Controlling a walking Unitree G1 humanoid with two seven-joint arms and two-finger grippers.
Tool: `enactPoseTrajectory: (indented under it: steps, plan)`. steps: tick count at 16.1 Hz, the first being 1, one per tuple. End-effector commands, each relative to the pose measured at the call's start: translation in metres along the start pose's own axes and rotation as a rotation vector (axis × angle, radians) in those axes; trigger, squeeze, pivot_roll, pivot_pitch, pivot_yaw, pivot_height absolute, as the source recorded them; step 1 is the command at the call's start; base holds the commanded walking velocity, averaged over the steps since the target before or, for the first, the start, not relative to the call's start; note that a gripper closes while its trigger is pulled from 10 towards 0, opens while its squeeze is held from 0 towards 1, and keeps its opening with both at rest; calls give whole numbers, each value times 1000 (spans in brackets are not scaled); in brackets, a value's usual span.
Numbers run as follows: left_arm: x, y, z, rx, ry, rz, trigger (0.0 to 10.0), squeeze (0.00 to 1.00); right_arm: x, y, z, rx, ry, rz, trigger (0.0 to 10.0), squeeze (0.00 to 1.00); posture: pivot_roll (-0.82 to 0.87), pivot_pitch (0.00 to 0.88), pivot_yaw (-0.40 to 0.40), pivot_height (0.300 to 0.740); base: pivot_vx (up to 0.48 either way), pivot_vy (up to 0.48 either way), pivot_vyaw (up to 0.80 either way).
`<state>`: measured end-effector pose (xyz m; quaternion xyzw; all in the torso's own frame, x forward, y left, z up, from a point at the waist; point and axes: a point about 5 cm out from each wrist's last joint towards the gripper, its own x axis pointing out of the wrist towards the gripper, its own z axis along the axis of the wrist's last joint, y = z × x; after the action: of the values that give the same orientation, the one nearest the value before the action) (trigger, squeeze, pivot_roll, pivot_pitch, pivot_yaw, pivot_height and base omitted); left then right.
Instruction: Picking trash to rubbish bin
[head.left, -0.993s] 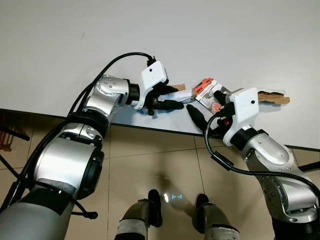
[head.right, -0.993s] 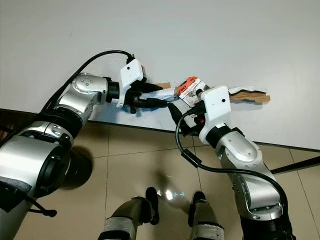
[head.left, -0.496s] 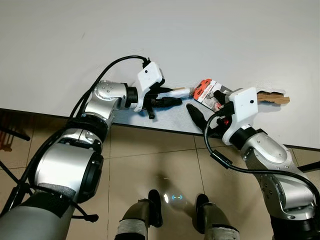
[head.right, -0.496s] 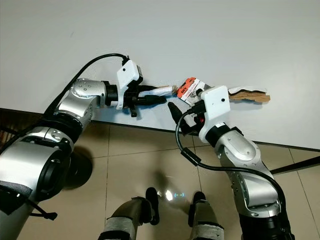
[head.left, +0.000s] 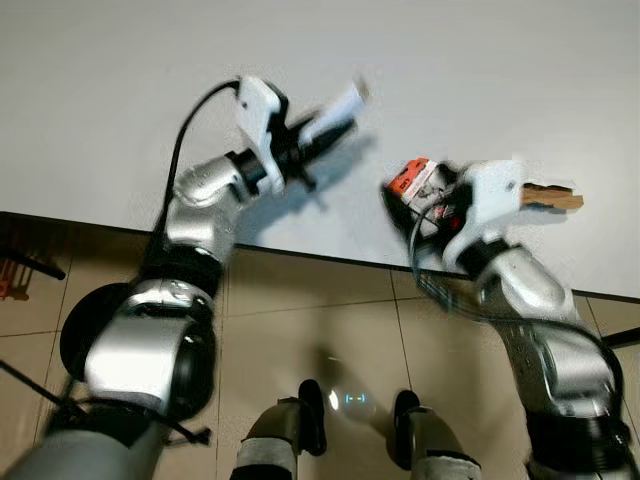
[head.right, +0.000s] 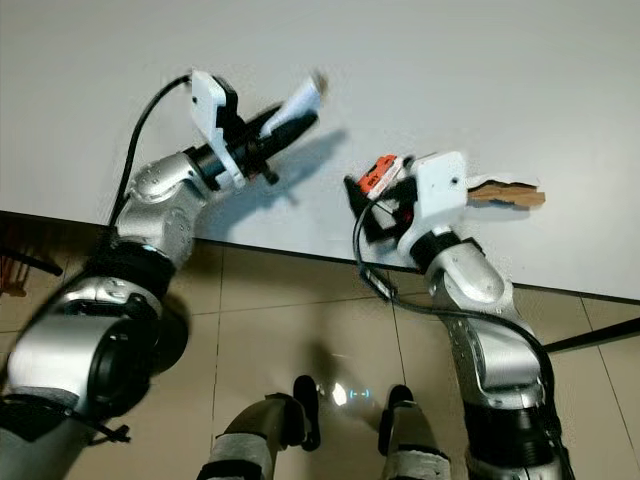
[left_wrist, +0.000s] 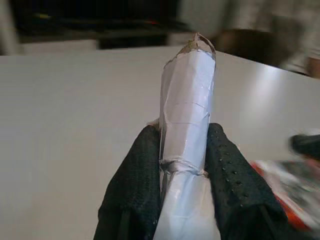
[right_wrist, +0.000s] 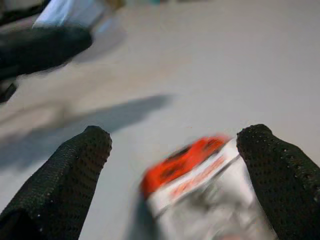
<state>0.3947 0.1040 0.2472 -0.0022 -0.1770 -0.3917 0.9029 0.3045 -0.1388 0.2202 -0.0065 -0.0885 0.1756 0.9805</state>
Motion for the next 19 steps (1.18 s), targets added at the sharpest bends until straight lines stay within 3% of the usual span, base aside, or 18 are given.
enactPoseTrajectory:
  steps: [1, 4, 5, 7, 8, 9, 14, 17, 19]
  plan:
    - [-9, 6, -3, 32, -9, 110, 10000, 0, 0, -6, -1, 6, -16, -54, 10000, 0, -19, 267, 156, 740, 0, 0, 0]
    - [-16, 7, -4, 78, -21, 259, 10000, 0, 2, -19, 3, -1, -58, -165, 10000, 0, -11, 256, 157, 740, 0, 0, 0]
    - [-21, 7, -3, 107, -40, 369, 10000, 0, 0, -29, 2, -9, -71, -237, 10000, 0, -4, 252, 155, 740, 0, 0, 0]
    - [-26, 3, -3, 140, -53, 438, 10000, 0, -3, -38, -1, 1, -85, -297, 10000, 0, 0, 245, 153, 740, 0, 0, 0]
    - [-32, -2, 0, 196, -75, 465, 10000, 0, -8, -48, 2, -67, -124, -399, 10000, 0, 5, 237, 150, 740, 0, 0, 0]
    - [-35, -6, 4, 218, -98, 488, 10000, 0, -12, -54, 6, -74, -171, -456, 10000, 0, 13, 234, 150, 740, 0, 0, 0]
    - [-59, -12, 0, 275, -104, 643, 10000, 0, -13, -61, 6, -92, -229, -531, 10000, 0, 18, 207, 148, 740, 0, 0, 0]
    - [-77, -14, -12, 329, -38, 707, 10000, 0, -18, -62, -13, -90, -187, -554, 10000, 0, 25, 208, 142, 740, 0, 0, 0]
    - [-87, -18, -25, 310, 5, 735, 10000, 0, -20, -59, -25, -102, -157, -541, 10000, 0, 22, 209, 140, 740, 0, 0, 0]
